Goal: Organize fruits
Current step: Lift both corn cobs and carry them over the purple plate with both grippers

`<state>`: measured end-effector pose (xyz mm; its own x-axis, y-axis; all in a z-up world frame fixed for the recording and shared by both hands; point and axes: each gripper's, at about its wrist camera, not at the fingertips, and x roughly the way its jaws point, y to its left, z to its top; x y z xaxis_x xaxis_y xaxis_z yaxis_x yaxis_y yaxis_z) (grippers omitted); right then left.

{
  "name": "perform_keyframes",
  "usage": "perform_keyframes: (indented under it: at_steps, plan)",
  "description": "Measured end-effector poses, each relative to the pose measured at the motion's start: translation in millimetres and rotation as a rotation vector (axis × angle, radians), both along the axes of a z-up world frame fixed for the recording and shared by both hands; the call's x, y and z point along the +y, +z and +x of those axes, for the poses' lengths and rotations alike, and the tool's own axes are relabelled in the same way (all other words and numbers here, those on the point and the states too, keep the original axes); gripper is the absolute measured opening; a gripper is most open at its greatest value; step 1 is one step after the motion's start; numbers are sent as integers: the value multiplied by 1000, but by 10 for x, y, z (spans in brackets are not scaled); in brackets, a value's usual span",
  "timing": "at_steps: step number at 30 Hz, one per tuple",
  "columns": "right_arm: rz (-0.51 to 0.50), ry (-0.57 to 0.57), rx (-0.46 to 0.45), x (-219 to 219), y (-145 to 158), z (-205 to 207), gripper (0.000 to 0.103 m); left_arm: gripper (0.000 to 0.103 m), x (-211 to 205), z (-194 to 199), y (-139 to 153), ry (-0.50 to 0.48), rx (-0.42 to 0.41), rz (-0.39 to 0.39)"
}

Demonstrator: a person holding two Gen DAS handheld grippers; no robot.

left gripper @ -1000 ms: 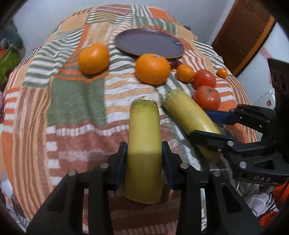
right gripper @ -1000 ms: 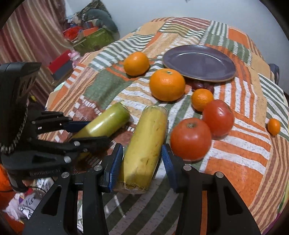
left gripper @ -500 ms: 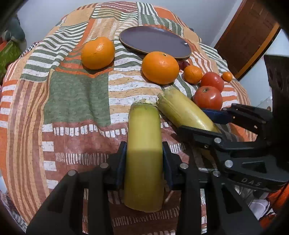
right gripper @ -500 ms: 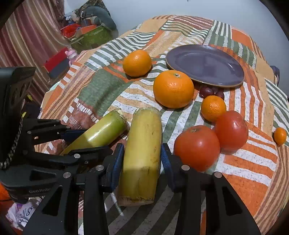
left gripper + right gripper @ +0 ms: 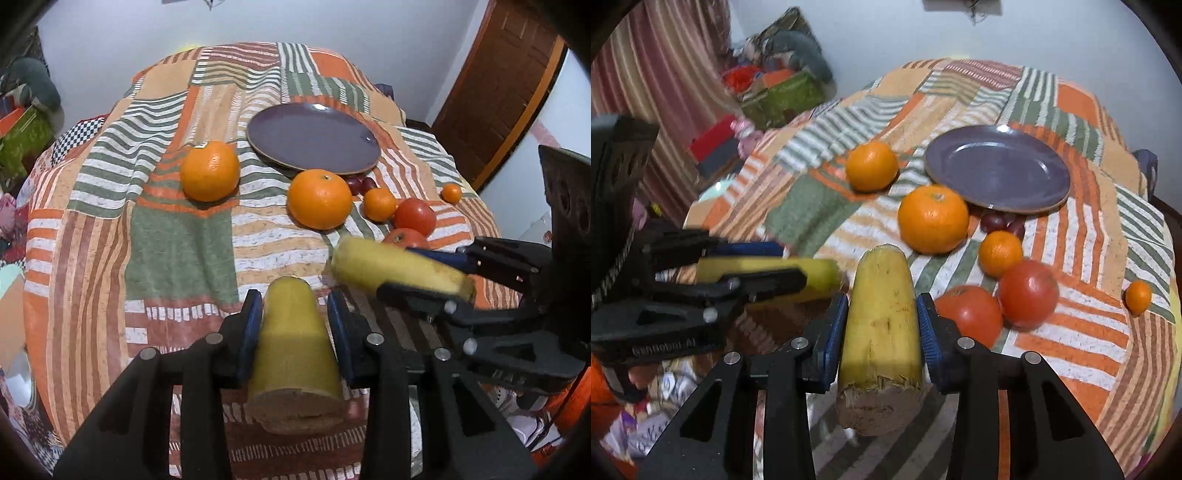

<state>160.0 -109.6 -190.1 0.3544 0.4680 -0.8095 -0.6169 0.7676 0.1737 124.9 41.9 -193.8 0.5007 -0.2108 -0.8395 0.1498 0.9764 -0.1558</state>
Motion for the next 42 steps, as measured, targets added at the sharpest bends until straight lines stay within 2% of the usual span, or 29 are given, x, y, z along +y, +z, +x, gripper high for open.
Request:
perform_keyframes:
  at_steps: [1,3,5,8,11,14,16,20,24,30,37,42]
  plan:
    - [-22,20,4,14,-31,-57,35,31,-13,-16,-9,-8,3,13]
    - [-64,53,1,32,-91,-158,35,10,-47,-60,-36,-36,23,30]
    - [-80,64,8,20,-147,-213,35,10,-52,-113,-85,-53,49,32]
    - [-69,54,35,3,-140,-156,35,12,-31,-168,-154,-48,61,36]
    - [-63,50,46,41,-164,-97,36,30,-1,-132,-208,-32,94,5]
    - [-88,52,37,113,-236,-89,37,39,8,-100,-291,-20,113,-22]
    - [-94,47,32,145,-292,-70,37,39,-11,-94,-338,-21,118,-28]
    - [-80,38,30,147,-341,-55,36,38,-75,-89,-484,-31,130,12]
    - [-62,27,31,113,-288,-73,36,38,-71,-109,-467,-29,116,20]
    - [4,-5,-9,-28,-30,-72,36,37,4,-100,-227,7,62,10]
    - [83,-72,-100,-254,388,37,36,34,-14,-28,277,13,-75,-8]
    - [103,-132,-184,-388,623,185,36,34,-89,109,524,9,-146,-13]
